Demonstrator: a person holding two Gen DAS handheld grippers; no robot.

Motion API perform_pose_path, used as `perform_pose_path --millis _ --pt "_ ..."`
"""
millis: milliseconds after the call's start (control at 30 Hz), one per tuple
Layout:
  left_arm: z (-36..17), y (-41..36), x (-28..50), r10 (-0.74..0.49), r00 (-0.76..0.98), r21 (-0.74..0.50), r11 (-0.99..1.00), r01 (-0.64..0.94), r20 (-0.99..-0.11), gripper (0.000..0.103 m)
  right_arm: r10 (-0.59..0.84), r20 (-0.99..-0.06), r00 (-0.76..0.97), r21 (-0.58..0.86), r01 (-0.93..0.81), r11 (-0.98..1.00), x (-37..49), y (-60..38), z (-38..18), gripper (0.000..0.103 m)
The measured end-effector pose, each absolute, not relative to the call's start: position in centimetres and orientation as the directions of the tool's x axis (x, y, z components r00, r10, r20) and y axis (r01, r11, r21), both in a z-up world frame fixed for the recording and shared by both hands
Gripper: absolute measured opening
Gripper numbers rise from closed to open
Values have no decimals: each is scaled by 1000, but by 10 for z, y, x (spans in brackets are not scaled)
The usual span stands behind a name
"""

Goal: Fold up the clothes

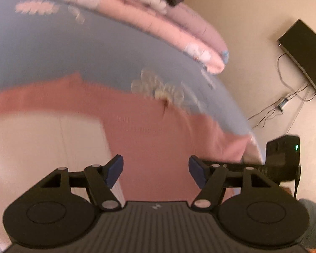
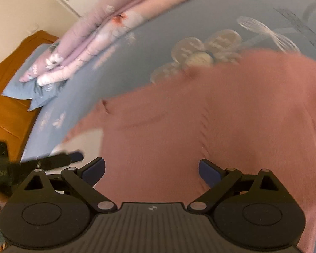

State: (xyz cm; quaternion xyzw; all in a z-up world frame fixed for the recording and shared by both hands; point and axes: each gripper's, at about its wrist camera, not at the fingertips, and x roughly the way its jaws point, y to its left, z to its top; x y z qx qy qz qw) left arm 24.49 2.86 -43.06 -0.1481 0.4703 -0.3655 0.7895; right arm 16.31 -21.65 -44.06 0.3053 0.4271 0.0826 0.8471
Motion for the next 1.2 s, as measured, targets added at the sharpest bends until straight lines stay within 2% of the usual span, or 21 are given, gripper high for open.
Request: perform_pose_path --millis 100,167,267,367,433,567,633,833,967,1200 --pt "-448 41 221 -633 294 -539 769 344 -716 68 354 -686 636 572 170 803 142 -230 -439 98" --pt "-451 53 211 -645 312 -563 763 318 -698 71 343 -691 636 581 207 787 134 -237 -440 98" --pt "-442 56 208 -617 323 -557 787 266 -717 68 321 -709 628 571 244 784 122 -242 -437 98" --pt "-420 49 202 -647 359 -555 762 333 -673 70 342 -689 639 607 250 755 113 -238 -430 98" --pt "-417 41 199 -640 360 -533 766 358 -678 72 345 -689 638 611 255 749 109 -232 -431 99" --pt "-436 38 195 -565 327 -486 823 296 -758 72 296 -739 605 562 312 766 99 -228 -441 99" --pt "-442 42 187 -529 349 -442 845 300 -773 71 289 -736 612 563 317 763 93 -227 -441 99" --pt "-425 36 182 -489 370 -423 871 248 -790 68 242 -790 563 475 313 823 97 -208 -435 100" --pt "-410 56 161 -470 419 -402 882 245 -777 69 272 -796 540 499 332 801 99 -192 -427 100" --pt "-394 117 127 -303 493 -290 951 104 -816 69 349 -793 500 524 266 809 104 -132 -418 100"
